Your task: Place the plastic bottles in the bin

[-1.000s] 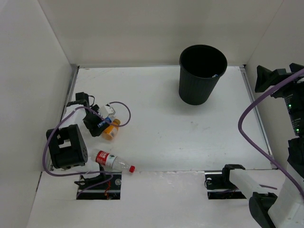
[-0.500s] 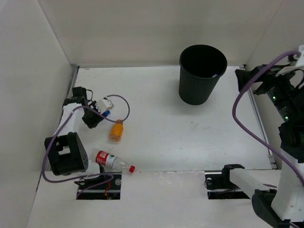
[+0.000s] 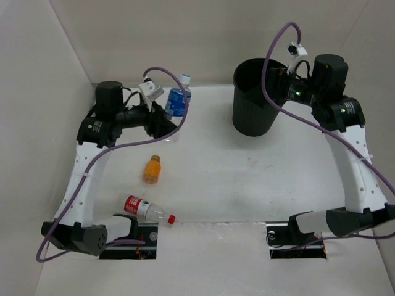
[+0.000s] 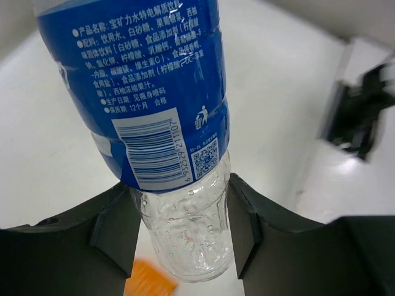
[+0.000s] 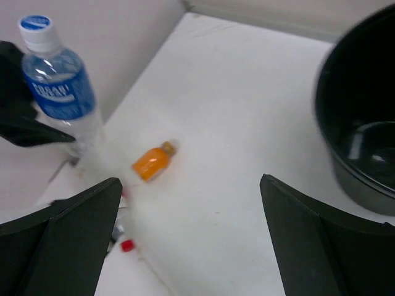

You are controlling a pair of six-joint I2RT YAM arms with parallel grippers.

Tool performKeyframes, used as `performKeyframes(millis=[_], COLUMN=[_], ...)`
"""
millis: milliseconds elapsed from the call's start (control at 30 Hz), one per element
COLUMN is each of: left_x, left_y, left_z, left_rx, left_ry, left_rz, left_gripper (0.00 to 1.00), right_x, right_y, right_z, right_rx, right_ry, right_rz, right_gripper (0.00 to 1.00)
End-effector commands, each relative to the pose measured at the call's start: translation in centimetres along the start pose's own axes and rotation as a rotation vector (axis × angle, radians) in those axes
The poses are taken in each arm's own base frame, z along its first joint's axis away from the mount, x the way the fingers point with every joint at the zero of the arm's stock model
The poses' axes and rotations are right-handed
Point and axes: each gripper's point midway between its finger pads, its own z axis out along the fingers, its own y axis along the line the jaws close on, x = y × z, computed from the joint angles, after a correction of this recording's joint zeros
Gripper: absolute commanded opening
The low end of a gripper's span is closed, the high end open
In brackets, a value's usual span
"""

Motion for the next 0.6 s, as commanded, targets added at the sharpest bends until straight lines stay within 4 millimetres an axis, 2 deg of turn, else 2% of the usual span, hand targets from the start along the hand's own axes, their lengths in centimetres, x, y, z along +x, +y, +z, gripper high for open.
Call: performKeyframes(millis=[0,133,233,333,433,567], left_x=[-5.9,-11.6,-14.3,-15.1,-14.8,-14.1], left_y=[-5.5,-5.7,-5.4,-6.6,-8.1,-9.6], left_z=[1.6,2.4,3.4,4.9,6.2,6.9], left_rx=[0.218,0.265,0.305,0.361,0.411,0.453], left_ry=[-0.187,-0.327,-0.369,-0.36,-0.336,-0.31], left_rz=[-0.14,-0.188,-0.21,-0.202,-0.206,-0.21], left_gripper=[0.15,0.14,0.14,0.14,0.14,0.14], right_x=[-3.8,-4.3,-4.1,-3.7,-3.5,-3.9], right_y=[7.9,10.9,12.6,13.4,13.8,13.4], right_z=[-0.9,0.4,1.2,2.3,3.1,4.0], right_rx=[-0.335,-0.442,-0.488,-0.505,-0.512,-0.488], right_ry=[-0.064,-0.046,-0.029,-0.016,-0.007,-0.021], right_rz=[-0.044,-0.103,-0.136,-0.16,-0.171,-0.183], right_gripper=[1.0,1.0,1.0,1.0,1.0,1.0])
